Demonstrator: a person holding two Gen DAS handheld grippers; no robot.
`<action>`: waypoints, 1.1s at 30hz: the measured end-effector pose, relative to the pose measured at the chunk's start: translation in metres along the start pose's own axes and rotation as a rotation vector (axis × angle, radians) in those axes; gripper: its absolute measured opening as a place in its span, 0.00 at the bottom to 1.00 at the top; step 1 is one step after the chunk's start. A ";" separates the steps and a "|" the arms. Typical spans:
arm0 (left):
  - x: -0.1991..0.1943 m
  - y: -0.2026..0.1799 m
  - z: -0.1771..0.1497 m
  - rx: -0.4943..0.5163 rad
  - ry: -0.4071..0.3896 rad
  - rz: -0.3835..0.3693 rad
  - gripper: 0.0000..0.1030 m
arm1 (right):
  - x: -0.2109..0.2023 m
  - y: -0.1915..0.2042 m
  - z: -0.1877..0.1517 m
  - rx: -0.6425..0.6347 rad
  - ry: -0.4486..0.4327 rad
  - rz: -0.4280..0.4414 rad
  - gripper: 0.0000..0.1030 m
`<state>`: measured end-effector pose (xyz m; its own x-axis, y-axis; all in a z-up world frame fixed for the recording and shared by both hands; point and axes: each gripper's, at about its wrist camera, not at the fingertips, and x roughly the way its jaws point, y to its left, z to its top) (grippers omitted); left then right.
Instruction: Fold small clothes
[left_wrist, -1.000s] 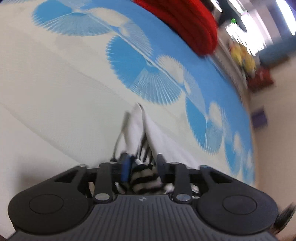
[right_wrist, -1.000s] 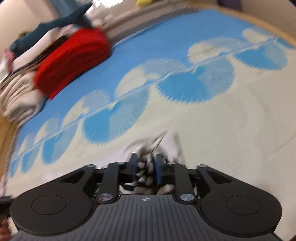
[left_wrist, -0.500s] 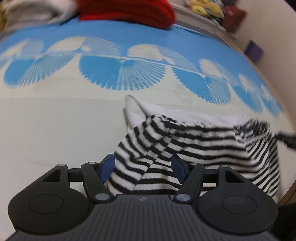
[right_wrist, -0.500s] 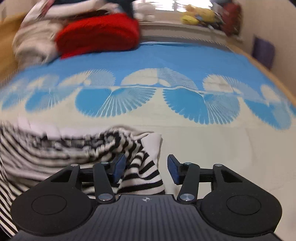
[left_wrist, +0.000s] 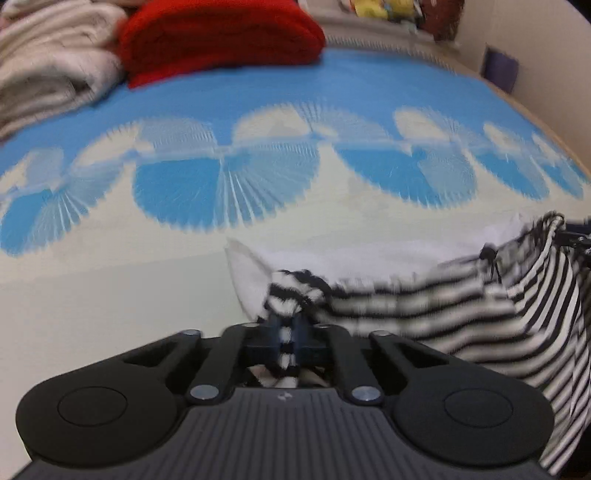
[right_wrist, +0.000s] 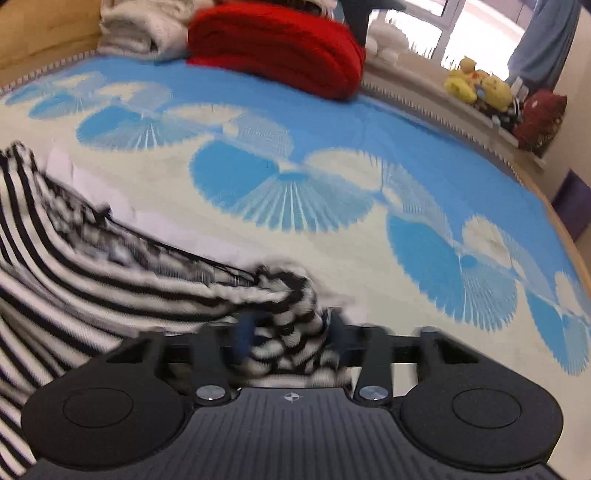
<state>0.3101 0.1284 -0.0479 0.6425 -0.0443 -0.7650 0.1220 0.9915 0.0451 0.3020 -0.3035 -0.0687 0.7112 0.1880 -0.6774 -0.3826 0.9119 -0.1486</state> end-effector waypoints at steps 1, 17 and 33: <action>-0.003 0.005 0.007 -0.039 -0.042 0.011 0.04 | -0.004 -0.007 0.007 0.049 -0.039 -0.003 0.10; 0.093 0.010 0.034 -0.146 0.074 0.156 0.05 | 0.088 -0.016 0.029 0.143 0.090 -0.143 0.09; -0.032 0.057 0.015 -0.366 0.094 -0.065 0.69 | -0.044 -0.085 0.010 0.587 0.098 -0.029 0.47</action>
<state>0.3079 0.1845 -0.0117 0.5682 -0.1137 -0.8150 -0.1287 0.9659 -0.2246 0.3092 -0.3857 -0.0187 0.6484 0.1506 -0.7462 0.0459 0.9707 0.2357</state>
